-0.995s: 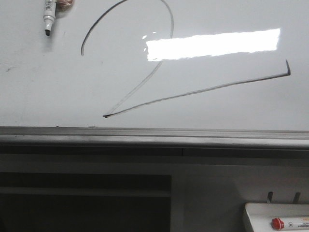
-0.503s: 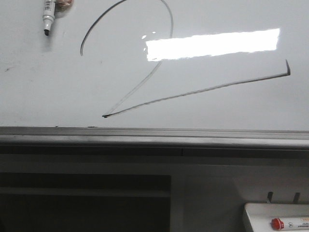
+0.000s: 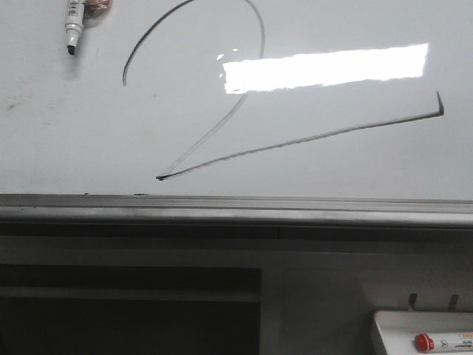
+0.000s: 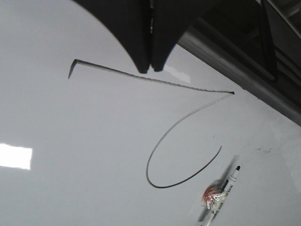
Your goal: Write number 2 on whiteboard
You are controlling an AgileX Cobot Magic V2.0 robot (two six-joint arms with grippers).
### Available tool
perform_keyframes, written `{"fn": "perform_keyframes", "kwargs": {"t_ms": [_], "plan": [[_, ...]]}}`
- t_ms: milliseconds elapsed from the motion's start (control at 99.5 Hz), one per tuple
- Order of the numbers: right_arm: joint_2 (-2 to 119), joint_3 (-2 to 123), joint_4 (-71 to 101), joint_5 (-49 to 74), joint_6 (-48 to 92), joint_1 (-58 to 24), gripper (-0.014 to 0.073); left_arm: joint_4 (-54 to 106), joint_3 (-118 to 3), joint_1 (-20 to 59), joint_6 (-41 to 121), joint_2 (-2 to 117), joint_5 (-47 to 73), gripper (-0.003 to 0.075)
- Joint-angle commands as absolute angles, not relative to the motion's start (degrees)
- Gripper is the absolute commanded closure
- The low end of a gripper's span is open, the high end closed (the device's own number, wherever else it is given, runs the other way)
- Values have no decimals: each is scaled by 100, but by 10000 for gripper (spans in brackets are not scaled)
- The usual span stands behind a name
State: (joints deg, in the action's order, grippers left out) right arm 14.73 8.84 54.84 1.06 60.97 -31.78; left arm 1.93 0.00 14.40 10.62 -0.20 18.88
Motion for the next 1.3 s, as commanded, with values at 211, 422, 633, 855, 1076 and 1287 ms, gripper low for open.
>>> {"fn": "perform_keyframes", "kwargs": {"t_ms": [211,422,633,855,1076,1287], "plan": [[776,-97,5522,-952,6090,-2887,664,255,73,1427,1042,-179,1555,741],[257,-225,5607,-1083,6090,-2821,664,255,73,1427,1042,-179,1555,741],[251,-225,4872,-899,5981,-2821,665,255,73,1427,1042,-179,1555,741],[353,-225,632,0,93,-2791,665,255,73,1427,1042,-179,1555,741],[300,-225,-1364,1068,-1576,-2304,665,255,73,1427,1042,-179,1555,741],[-193,-225,-1364,1753,-1487,-2224,665,255,73,1427,1042,-179,1555,741]]}}
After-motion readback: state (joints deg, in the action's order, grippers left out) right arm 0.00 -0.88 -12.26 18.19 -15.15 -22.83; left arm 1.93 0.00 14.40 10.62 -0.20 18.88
